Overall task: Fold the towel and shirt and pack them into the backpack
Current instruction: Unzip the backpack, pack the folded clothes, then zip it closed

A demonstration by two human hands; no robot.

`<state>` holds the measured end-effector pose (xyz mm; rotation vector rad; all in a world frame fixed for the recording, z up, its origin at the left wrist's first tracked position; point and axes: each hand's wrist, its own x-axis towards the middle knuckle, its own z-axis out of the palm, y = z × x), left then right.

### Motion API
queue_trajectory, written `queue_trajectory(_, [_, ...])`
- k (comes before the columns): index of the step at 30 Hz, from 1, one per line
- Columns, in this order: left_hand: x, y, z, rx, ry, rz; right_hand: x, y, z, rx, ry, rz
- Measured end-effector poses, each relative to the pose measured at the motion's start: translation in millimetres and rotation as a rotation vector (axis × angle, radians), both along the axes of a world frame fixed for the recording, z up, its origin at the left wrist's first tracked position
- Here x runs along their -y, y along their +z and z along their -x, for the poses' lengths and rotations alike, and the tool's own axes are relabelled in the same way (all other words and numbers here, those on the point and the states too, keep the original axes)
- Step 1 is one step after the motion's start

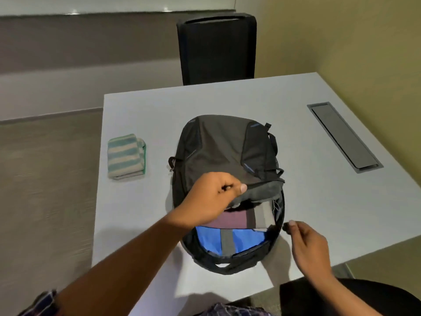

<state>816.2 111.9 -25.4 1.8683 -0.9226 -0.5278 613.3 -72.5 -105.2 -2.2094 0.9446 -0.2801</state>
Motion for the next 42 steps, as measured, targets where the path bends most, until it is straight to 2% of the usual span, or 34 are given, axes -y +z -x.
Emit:
queue_trajectory(2, [-9,-16,16,0.019,0.011,-0.03,17,7,5,0.069,-0.106,0.041])
queue_trajectory(5, [-18,-41,38,0.129,-0.047,-0.155,30,18,-13,0.143,-0.131,0.083])
queue_trajectory(8, [-27,-60,53,0.235,-0.165,-0.318,24,24,-50,0.164,-0.008,0.136])
queue_trajectory(11, [-35,-76,67,0.348,-0.233,-0.458,5,14,-87,0.146,0.222,0.235])
queue_trajectory(14, [-43,-96,80,0.371,-0.203,-0.485,-20,-9,-111,0.064,0.446,0.301])
queue_trajectory(19, [-61,-127,97,0.402,-0.241,-0.495,-43,-51,-119,-0.174,0.673,0.435])
queue_trajectory(24, [-74,-157,107,0.572,-0.369,-0.635,-47,-72,-122,-0.355,0.707,0.483])
queue_trajectory(29, [-91,-160,92,0.732,-0.443,-0.562,-49,-80,-123,-0.402,0.687,0.544])
queue_trajectory(31, [-107,-158,76,0.784,-0.406,-0.393,-50,-83,-124,-0.419,0.677,0.562])
queue_trajectory(35, [-141,-159,14,0.805,-0.168,-0.133,-51,-86,-123,-0.464,0.663,0.589])
queue_trajectory(40, [-171,-161,-81,0.889,0.173,-0.35,-53,-86,-125,-0.468,0.662,0.633])
queue_trajectory(42, [-178,-157,-113,0.771,0.237,-0.47,-55,-86,-125,-0.453,0.653,0.651])
